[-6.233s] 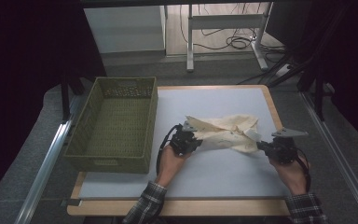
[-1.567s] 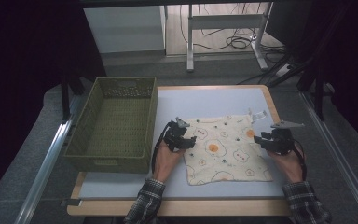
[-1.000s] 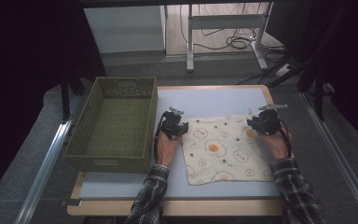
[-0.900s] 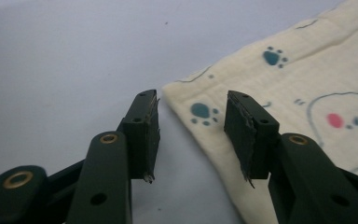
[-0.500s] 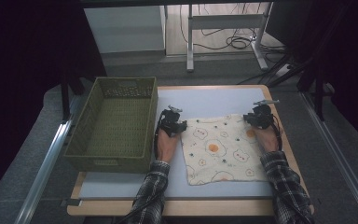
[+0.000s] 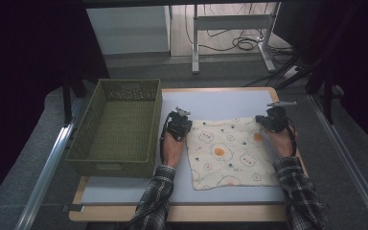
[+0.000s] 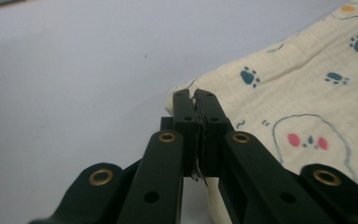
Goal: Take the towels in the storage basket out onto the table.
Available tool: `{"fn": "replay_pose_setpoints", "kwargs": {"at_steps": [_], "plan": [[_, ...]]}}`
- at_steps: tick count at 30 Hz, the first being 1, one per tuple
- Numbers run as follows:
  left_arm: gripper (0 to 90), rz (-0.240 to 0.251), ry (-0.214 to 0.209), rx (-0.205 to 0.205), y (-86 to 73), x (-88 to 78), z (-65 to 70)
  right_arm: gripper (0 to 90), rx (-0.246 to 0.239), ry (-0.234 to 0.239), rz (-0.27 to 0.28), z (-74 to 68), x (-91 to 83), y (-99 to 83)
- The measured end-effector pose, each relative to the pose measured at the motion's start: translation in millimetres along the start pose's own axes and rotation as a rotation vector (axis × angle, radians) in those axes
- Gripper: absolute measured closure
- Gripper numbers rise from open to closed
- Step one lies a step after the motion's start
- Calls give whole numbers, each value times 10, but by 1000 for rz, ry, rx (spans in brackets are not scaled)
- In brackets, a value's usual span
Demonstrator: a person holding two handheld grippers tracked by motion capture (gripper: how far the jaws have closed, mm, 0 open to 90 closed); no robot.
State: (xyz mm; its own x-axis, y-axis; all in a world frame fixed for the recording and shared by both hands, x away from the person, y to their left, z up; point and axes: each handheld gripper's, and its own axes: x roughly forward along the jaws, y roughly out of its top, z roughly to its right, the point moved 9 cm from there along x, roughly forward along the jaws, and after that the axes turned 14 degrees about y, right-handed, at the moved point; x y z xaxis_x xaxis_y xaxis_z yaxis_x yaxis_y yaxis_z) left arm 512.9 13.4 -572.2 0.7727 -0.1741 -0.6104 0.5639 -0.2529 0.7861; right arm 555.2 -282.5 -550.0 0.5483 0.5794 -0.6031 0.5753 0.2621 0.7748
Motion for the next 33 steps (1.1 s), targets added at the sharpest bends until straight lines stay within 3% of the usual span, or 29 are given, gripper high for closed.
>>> {"fn": "replay_pose_setpoints", "kwargs": {"at_steps": [3,10,14,20,26,33], "plan": [[881,33,-7,12,46,-135,23,890,-34,-1,25,-53,-154,61],[879,66,-32,37,5,-324,128,888,-49,26,41,-140,-346,38],[877,89,-47,62,-87,-455,225,887,-65,48,31,-243,-449,-87],[875,115,-57,68,-201,-609,282,887,-81,53,22,-312,-580,-258],[875,123,-79,73,-314,-732,357,887,-76,58,21,-352,-712,-390],[873,112,-108,106,-513,-866,468,887,-65,71,17,-442,-863,-599]]}}
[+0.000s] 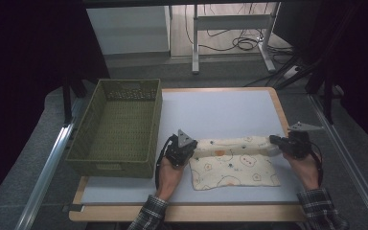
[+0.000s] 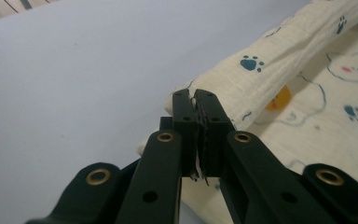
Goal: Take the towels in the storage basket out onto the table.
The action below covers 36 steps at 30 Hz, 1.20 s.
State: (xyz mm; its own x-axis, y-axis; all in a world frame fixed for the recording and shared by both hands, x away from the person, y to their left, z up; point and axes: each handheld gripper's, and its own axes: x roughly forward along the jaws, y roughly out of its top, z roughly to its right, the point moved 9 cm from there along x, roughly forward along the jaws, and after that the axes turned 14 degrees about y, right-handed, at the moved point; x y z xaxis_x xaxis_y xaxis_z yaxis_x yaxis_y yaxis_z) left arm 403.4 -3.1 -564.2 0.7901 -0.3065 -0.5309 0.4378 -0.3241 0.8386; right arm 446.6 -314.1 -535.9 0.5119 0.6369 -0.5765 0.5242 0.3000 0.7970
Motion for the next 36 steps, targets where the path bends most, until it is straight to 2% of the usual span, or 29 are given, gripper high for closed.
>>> {"fn": "replay_pose_setpoints", "kwargs": {"at_steps": [5,8,12,20,23,31,36], "plan": [[873,-17,-35,-7,-191,-84,88,888,16,10,-8,-99,-56,-202],[872,-18,-46,-4,-238,-132,121,888,15,16,-6,-141,-89,-256],[871,-16,-55,19,-329,-257,202,887,13,22,10,-237,-190,-350],[870,-3,-66,63,-396,-456,328,886,4,34,22,-405,-343,-491],[869,1,-74,63,-411,-499,351,885,7,37,19,-446,-379,-556],[867,20,-76,73,-422,-586,368,879,4,40,12,-481,-406,-625],[865,2,-81,75,-477,-563,380,869,2,38,0,-474,-379,-636]]}}
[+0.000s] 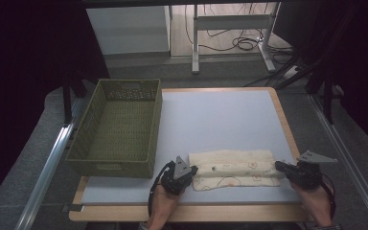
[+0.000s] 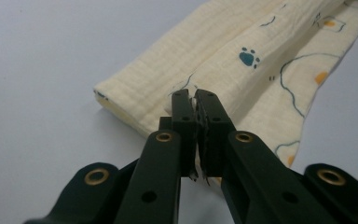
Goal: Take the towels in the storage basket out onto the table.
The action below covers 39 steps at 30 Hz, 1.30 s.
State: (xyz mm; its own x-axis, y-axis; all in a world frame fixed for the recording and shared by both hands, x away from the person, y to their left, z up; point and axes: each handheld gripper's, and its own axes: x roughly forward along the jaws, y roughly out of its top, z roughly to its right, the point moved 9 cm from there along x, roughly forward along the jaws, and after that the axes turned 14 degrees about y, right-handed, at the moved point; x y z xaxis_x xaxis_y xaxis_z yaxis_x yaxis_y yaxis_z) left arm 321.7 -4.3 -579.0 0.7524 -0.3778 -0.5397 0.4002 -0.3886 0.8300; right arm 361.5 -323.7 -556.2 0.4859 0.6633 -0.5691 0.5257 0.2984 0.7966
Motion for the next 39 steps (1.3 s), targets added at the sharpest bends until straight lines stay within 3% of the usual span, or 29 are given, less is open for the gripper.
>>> {"fn": "replay_pose_setpoints", "kwargs": {"at_steps": [2,4,6,12,16,23,28,32,37,38,39], "plan": [[824,-37,-22,5,-78,33,35,832,4,3,-8,0,11,-31],[799,-41,-23,5,-93,36,38,816,1,-2,-13,8,12,-44],[713,-45,-28,-7,-98,20,30,746,11,-3,-12,13,-3,-54],[513,-6,-17,-35,47,-157,-66,671,-2,-24,26,-18,-199,73],[441,10,-13,-44,106,-218,-99,653,-14,-18,33,-71,-248,146],[423,14,-37,-83,192,-170,-127,635,-31,-3,26,-148,-224,217],[415,-25,-3,-104,126,-29,-218,615,-35,-16,26,-117,-240,270],[441,-47,0,-129,99,57,-268,615,-21,-26,31,-55,-256,297],[478,-70,12,-156,119,205,-335,617,-16,-16,15,-33,-86,300],[494,-88,24,-166,114,265,-367,618,-27,-46,-15,7,16,279],[503,-88,24,-166,114,265,-367,618,-27,-46,-15,7,16,279]]}}
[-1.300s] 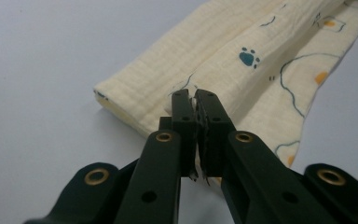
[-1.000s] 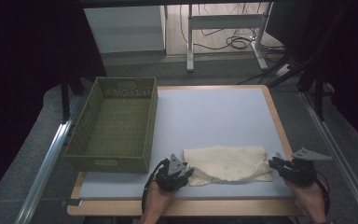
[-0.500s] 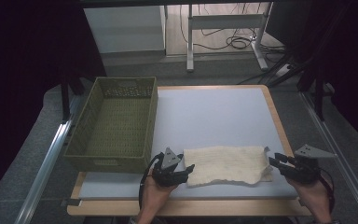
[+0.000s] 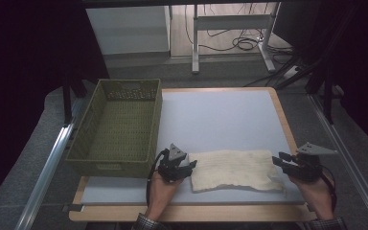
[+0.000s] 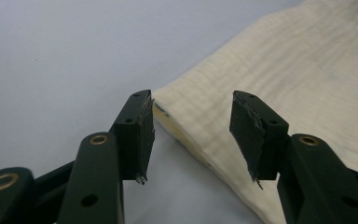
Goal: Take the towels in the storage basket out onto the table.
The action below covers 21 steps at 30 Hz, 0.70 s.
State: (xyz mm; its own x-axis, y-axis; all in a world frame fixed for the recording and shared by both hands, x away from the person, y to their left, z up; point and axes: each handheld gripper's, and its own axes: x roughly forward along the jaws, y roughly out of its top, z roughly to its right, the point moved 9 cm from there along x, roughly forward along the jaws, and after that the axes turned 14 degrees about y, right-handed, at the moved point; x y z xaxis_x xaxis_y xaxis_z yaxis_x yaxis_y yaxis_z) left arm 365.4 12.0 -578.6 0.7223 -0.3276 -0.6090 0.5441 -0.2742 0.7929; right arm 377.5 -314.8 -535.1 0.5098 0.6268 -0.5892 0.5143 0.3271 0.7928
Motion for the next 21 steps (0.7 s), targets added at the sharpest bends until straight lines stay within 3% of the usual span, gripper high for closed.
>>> {"fn": "replay_pose_setpoints", "kwargs": {"at_steps": [1,2,3,4,7,11,15,21], "plan": [[503,-11,3,-2,-3,29,-12,617,-2,-21,-20,47,57,-25],[508,-24,2,-5,-10,73,-15,615,39,-16,-38,138,171,-83],[516,-24,2,-5,-10,73,-15,615,39,-16,-38,138,171,-83],[534,-37,4,1,-28,111,-11,650,69,7,-46,183,262,-132],[610,-60,10,24,-62,169,6,869,87,21,-64,183,335,-170],[671,-71,13,50,-82,203,33,899,67,14,-69,163,340,-109],[660,-70,17,49,-84,203,29,899,47,-6,-31,175,287,48],[626,-71,20,39,-100,219,16,892,72,-19,-40,300,362,52]]}}
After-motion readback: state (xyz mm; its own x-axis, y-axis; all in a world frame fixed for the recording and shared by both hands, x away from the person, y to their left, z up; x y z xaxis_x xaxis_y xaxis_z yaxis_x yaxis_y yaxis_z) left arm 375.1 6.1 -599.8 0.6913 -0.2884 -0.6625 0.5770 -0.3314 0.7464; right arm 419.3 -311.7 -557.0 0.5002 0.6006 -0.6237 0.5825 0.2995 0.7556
